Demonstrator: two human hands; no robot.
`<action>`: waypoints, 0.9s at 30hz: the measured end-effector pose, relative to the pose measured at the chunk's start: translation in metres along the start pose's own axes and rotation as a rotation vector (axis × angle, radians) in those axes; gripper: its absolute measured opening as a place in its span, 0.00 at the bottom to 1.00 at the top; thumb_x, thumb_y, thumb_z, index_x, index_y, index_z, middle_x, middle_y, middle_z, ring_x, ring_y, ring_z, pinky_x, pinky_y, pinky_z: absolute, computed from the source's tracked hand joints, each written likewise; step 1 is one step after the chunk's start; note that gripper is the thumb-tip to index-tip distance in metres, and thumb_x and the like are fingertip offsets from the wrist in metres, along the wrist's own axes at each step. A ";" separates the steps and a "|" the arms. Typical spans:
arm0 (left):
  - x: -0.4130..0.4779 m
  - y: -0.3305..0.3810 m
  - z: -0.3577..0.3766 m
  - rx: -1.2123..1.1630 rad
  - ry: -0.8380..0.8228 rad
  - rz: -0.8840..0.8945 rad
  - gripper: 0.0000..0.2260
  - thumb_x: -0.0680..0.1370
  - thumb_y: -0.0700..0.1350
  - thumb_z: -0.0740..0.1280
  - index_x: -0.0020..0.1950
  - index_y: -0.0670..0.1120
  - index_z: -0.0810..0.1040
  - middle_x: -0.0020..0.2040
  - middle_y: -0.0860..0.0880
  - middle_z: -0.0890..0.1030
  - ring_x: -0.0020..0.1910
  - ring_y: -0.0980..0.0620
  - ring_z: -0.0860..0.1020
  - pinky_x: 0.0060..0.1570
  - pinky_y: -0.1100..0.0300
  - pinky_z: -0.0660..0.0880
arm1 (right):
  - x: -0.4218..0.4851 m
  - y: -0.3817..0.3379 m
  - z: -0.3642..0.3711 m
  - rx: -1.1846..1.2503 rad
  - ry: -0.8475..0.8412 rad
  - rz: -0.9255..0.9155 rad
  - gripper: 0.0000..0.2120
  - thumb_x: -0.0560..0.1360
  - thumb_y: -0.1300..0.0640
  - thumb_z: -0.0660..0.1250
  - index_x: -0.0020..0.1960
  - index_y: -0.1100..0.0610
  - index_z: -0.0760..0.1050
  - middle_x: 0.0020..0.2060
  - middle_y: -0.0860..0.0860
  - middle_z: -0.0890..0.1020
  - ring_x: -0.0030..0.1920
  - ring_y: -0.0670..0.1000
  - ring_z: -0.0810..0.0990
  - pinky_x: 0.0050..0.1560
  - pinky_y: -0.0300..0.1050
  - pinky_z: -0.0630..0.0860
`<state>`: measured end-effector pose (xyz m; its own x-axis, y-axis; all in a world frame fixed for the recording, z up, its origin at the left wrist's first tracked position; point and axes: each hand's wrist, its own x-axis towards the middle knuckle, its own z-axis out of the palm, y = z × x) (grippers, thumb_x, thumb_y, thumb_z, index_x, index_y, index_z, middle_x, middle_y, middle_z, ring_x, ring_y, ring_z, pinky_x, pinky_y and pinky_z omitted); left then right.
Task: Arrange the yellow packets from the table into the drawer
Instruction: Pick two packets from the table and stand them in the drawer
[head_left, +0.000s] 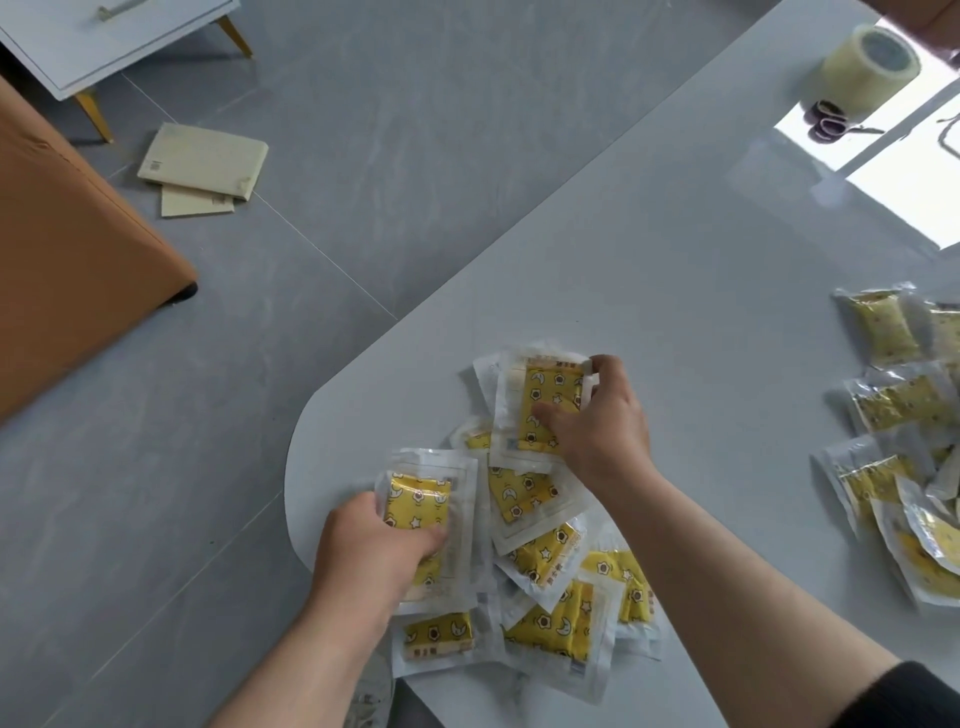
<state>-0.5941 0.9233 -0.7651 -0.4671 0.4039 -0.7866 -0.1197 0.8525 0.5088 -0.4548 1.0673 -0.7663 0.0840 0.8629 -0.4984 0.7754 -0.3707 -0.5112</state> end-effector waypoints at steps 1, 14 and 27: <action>0.000 0.001 -0.001 -0.032 -0.018 0.000 0.10 0.67 0.38 0.78 0.43 0.45 0.79 0.39 0.48 0.84 0.38 0.48 0.82 0.39 0.57 0.78 | 0.001 0.000 -0.001 0.006 -0.007 -0.001 0.28 0.70 0.49 0.75 0.64 0.44 0.63 0.52 0.47 0.73 0.57 0.57 0.77 0.57 0.58 0.77; 0.019 0.019 -0.023 -0.375 -0.022 0.065 0.11 0.69 0.33 0.74 0.47 0.43 0.79 0.44 0.42 0.85 0.45 0.41 0.83 0.53 0.40 0.78 | 0.008 -0.007 0.004 -0.162 -0.148 -0.126 0.28 0.75 0.55 0.65 0.69 0.39 0.57 0.59 0.53 0.69 0.57 0.53 0.68 0.50 0.49 0.74; 0.019 0.032 -0.039 -0.501 -0.121 0.099 0.10 0.71 0.33 0.71 0.48 0.44 0.79 0.41 0.46 0.86 0.44 0.44 0.84 0.48 0.47 0.78 | -0.001 -0.007 -0.012 0.400 -0.218 -0.013 0.19 0.71 0.64 0.73 0.60 0.54 0.76 0.49 0.53 0.85 0.45 0.52 0.85 0.42 0.47 0.83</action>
<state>-0.6411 0.9452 -0.7497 -0.3961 0.5354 -0.7460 -0.4981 0.5573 0.6644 -0.4528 1.0725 -0.7541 -0.0912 0.7915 -0.6044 0.4695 -0.5010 -0.7270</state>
